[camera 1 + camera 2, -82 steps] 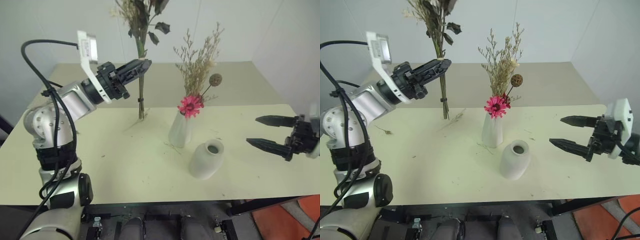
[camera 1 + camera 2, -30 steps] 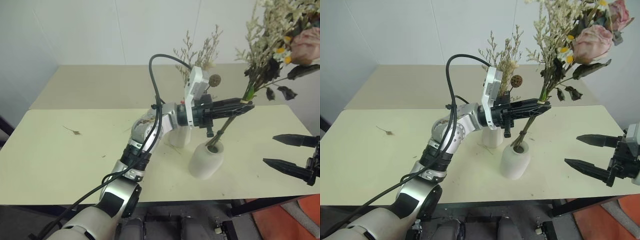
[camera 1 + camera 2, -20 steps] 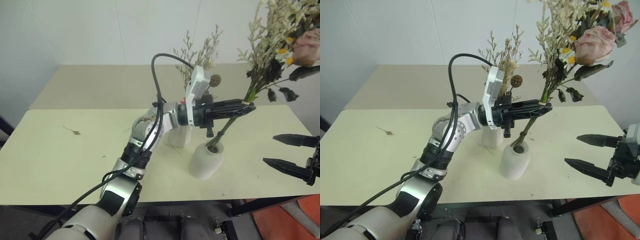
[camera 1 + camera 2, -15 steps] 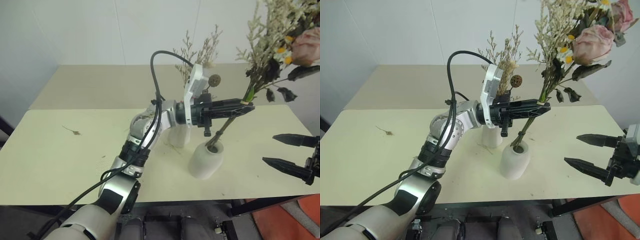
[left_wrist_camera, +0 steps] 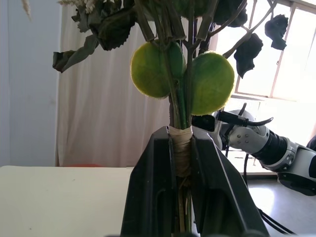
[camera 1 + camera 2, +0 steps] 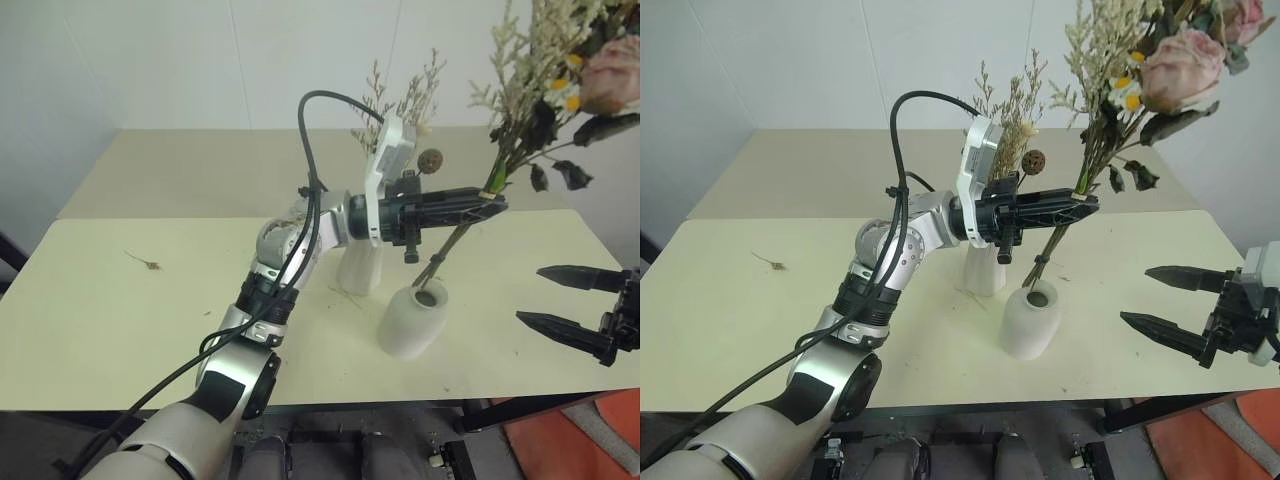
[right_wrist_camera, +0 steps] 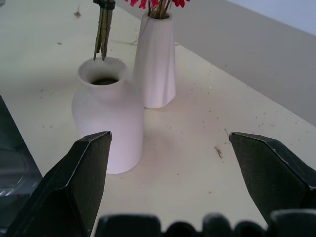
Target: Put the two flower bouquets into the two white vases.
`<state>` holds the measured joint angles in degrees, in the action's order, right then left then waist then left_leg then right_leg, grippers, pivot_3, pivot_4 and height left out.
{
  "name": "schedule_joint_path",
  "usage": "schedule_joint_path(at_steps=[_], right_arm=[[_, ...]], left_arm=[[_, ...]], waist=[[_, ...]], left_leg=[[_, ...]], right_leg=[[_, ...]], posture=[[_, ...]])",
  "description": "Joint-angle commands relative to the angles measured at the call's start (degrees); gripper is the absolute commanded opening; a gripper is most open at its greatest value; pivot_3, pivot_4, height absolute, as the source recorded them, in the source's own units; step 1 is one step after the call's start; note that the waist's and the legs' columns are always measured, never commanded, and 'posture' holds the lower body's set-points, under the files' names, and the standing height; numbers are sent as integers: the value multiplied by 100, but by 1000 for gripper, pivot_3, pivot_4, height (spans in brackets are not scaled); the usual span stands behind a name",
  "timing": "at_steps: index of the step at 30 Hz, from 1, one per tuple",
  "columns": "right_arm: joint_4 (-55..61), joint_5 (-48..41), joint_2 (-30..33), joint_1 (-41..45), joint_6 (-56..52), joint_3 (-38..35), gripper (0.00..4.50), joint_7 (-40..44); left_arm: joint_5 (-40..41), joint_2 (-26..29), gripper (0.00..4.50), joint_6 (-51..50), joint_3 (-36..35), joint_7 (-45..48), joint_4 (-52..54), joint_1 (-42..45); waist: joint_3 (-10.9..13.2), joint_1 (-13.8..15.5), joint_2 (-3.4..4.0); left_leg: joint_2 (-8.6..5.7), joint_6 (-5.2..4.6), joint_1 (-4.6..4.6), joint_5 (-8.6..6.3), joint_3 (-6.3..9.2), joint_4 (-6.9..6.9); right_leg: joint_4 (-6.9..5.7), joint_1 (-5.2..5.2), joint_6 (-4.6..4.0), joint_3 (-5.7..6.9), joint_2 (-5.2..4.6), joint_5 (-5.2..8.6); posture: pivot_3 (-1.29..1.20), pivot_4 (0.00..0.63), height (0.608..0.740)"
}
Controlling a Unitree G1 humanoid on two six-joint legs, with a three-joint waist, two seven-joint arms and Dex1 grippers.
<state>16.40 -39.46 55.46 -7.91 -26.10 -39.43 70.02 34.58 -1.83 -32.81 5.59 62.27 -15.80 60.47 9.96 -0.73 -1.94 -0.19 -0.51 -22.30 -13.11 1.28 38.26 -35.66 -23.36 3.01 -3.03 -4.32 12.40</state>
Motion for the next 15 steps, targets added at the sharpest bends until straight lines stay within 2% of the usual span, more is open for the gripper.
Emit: schedule_joint_path(at_steps=[1, 15], right_arm=[[89, -42, -4, 27, 129, -150, 4500, -11], [254, -98, -37, -162, 54, -321, 4500, -78]], left_arm=[[156, -59, 149, -19, -117, 12, 70, 157], [-140, -223, 149, 133, 338, 22, 181, -198]], waist=[[0, 1, 0], [0, -1, 0]], left_leg=[[0, 0, 0, 0, 0, 0], [0, 0, -1, -1, 0, 0]], right_leg=[[0, 0, 0, 0, 0, 0], [2, 0, 0, 0, 0, 0]], posture=[[0, 150, 740], [0, 150, 740]])
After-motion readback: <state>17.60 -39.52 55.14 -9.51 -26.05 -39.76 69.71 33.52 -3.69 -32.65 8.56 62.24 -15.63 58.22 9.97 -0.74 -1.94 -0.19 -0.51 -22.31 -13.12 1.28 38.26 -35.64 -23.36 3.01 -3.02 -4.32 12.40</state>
